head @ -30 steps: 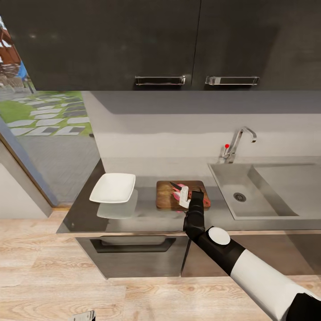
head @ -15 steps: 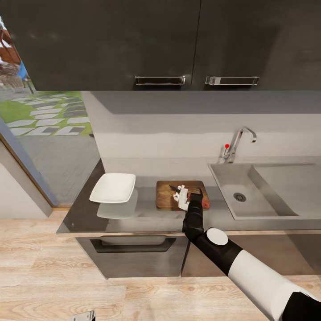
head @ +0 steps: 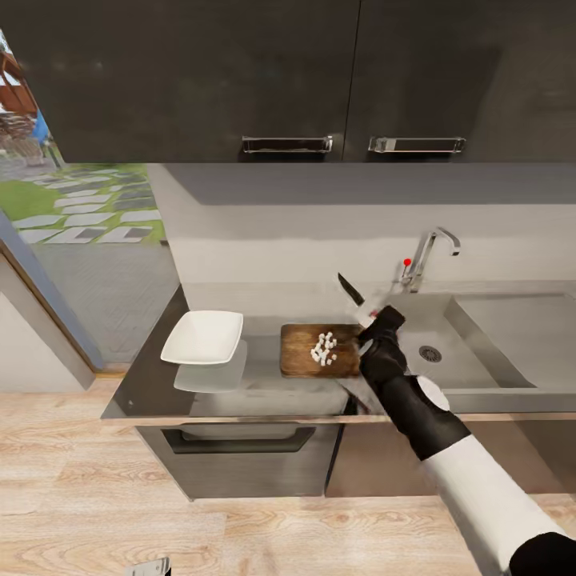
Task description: In the kitchen, take the Vidalia onion out of the sink, dice it on the chopping board with the paring knife, put the diced onion into the bowl on the countertop, then place both the paring knife and the chopping board into the sink.
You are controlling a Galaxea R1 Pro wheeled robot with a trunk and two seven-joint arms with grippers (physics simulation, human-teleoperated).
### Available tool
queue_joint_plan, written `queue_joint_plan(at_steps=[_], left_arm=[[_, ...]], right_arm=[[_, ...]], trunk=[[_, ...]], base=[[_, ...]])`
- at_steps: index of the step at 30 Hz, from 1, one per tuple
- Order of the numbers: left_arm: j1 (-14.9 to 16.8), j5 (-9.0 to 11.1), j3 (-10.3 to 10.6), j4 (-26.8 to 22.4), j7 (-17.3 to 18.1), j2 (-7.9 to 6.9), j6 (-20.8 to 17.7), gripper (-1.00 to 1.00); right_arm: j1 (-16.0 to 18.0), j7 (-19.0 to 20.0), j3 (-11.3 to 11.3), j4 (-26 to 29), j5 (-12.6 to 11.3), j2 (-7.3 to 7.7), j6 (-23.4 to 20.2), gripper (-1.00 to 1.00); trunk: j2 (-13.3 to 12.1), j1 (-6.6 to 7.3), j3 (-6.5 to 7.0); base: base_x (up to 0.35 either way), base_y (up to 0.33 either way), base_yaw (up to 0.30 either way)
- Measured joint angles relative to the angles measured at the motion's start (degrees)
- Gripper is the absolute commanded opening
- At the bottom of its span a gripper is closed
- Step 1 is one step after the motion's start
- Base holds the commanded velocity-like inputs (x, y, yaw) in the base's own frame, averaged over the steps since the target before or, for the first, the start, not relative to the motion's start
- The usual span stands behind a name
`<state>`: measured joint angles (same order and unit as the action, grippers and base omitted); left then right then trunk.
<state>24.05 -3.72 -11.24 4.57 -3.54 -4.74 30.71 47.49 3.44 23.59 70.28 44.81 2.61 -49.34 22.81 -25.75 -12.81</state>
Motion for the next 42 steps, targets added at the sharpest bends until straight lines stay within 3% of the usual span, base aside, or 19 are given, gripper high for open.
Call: queue_joint_plan(at_steps=[1,4,5,7,8,11,16,26,28,31,34,42], left_arm=[[0.0,0.0,0.0,0.0,0.0,-0.01,0.0,1.0],[0.0,0.0,0.0,0.0,0.0,0.01,0.0,1.0],[0.0,0.0,0.0,0.0,0.0,0.01,0.0,1.0],[0.0,0.0,0.0,0.0,0.0,0.06,0.0,1.0],[0.0,0.0,0.0,0.0,0.0,0.08,0.0,1.0],[0.0,0.0,0.0,0.0,0.0,0.1,0.0,1.0],[0.0,0.0,0.1,0.0,0.0,0.1,0.0,1.0],[0.0,0.0,0.1,0.0,0.0,0.1,0.0,1.0],[0.0,0.0,0.0,0.0,0.0,0.1,0.0,1.0],[0.0,0.0,0.0,0.0,0.0,0.1,-0.5,1.0],[0.0,0.0,0.0,0.0,0.0,0.1,-0.7,1.0],[0.0,0.0,0.0,0.0,0.0,-0.05,-0.8,1.0]], right_arm=[[0.0,2.2,-3.5,2.3,-1.3,0.23,0.0,-1.0],[0.0,11.3,-15.5,6.6,-2.2,0.92,-0.2,-1.0],[0.0,13.1,-18.1,6.9,-2.4,1.15,-0.3,-1.0],[0.1,19.0,-24.5,7.3,-2.2,3.33,-0.4,-1.0],[0.1,21.5,-26.8,7.4,-2.5,4.64,-0.5,-1.0],[0.1,25.7,-30.8,7.3,-2.9,6.96,-1.9,-1.0],[0.1,26.6,-32.1,5.6,-3.2,7.45,-4.2,-1.0],[2.7,26.3,-32.6,-11.0,-3.8,7.46,-1.5,-1.0],[3.1,26.2,-32.7,-11.8,-6.2,7.37,-1.2,-1.0],[3.2,26.3,-32.8,-11.6,-12.1,7.41,-1.1,-1.0],[3.2,26.2,-33.0,-11.5,-13.4,7.49,-1.2,-1.0],[3.2,26.2,-33.2,-11.7,-13.8,7.43,-1.3,-1.0]], trunk=[[0.0,0.0,0.0],[0.0,0.0,0.0],[0.0,0.0,-0.01],[0.0,0.0,-0.01],[0.0,0.0,-0.01],[0.0,0.0,0.0],[0.0,0.0,-0.01],[0.0,0.0,0.0],[0.0,0.0,-0.01],[0.0,0.01,-0.01],[0.0,0.02,-0.01],[0.0,0.03,-0.52]], base=[[0.0,0.0,0.0],[0.0,0.0,0.0],[0.0,0.0,0.0],[0.0,-0.1,0.0],[0.0,-0.168,0.0],[0.0,-0.21,0.0],[0.0,-0.222,0.0],[0.0,-0.222,0.0],[0.042,-0.125,0.0],[0.152,-0.042,0.0],[0.237,-0.007,0.0],[0.302,0.053,0.0]])
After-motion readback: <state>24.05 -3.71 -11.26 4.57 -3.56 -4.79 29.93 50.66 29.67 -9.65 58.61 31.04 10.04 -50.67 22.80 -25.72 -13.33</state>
